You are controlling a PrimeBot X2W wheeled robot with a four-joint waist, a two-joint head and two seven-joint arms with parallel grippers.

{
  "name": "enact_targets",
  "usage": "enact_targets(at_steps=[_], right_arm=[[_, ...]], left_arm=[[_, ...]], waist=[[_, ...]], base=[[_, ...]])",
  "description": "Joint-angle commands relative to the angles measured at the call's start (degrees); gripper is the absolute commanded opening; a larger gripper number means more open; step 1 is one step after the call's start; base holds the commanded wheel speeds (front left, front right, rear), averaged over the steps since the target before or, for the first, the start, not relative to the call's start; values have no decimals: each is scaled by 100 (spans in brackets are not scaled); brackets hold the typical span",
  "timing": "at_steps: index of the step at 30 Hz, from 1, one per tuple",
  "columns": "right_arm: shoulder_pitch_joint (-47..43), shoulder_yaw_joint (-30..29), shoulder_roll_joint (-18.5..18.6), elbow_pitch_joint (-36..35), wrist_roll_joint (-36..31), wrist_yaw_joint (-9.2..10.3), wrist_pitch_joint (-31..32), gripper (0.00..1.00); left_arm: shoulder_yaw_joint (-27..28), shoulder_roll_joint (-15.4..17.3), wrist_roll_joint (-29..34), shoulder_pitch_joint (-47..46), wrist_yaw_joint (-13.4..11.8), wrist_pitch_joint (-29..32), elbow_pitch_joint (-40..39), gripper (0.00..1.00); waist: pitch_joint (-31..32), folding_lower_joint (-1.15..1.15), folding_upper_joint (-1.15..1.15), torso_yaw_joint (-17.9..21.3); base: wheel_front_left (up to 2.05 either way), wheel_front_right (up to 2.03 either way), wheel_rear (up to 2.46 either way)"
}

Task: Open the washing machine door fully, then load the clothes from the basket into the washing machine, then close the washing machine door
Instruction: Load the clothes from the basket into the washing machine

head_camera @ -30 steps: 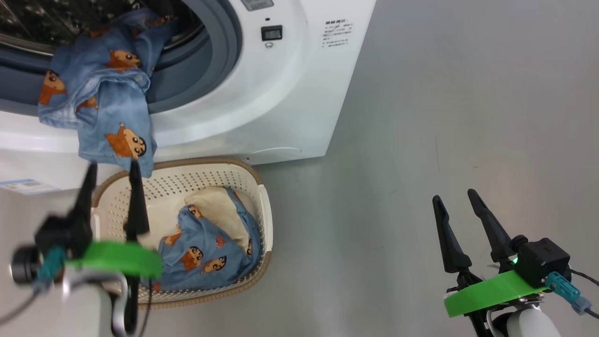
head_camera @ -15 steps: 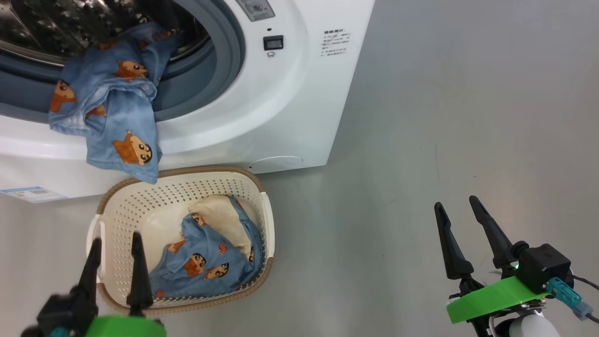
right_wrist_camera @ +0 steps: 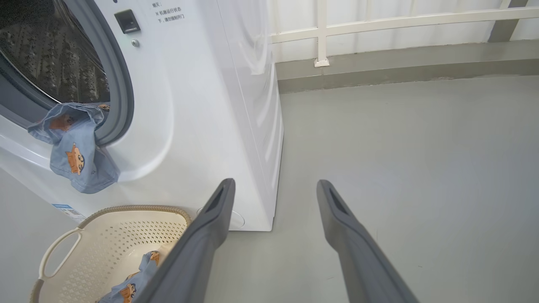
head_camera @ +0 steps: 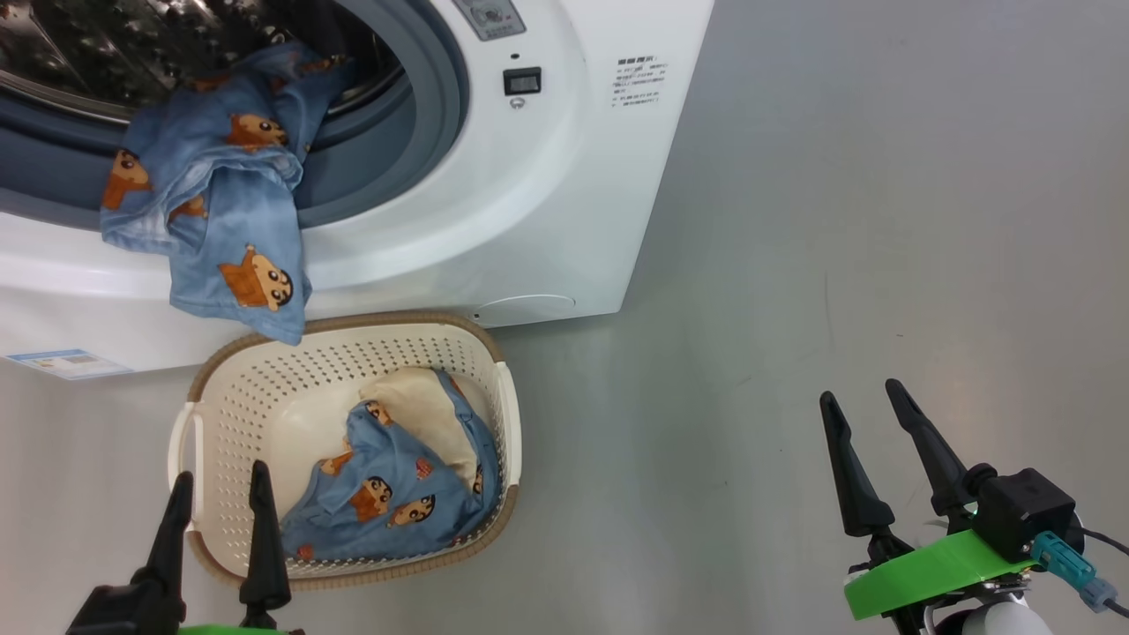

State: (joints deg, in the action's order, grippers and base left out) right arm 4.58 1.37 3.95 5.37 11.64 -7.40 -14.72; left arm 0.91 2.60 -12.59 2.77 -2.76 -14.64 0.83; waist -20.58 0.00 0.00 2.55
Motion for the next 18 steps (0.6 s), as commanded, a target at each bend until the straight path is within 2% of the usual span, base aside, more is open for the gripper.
enact_targets(at_steps=[1,18], right_arm=[[-65,155,58,-115,-49,-9,-28,100],[-69,226,31,-119,-24,-9,-28,100]], left_arm=[[188,40,1,102,-27,-36,-161,100],[164,118,-111,-4,-9,41,-201,100]], waist=[[7,0,0,7],[-45,0,0,305]], base=[[0,0,0],[0,0,0]])
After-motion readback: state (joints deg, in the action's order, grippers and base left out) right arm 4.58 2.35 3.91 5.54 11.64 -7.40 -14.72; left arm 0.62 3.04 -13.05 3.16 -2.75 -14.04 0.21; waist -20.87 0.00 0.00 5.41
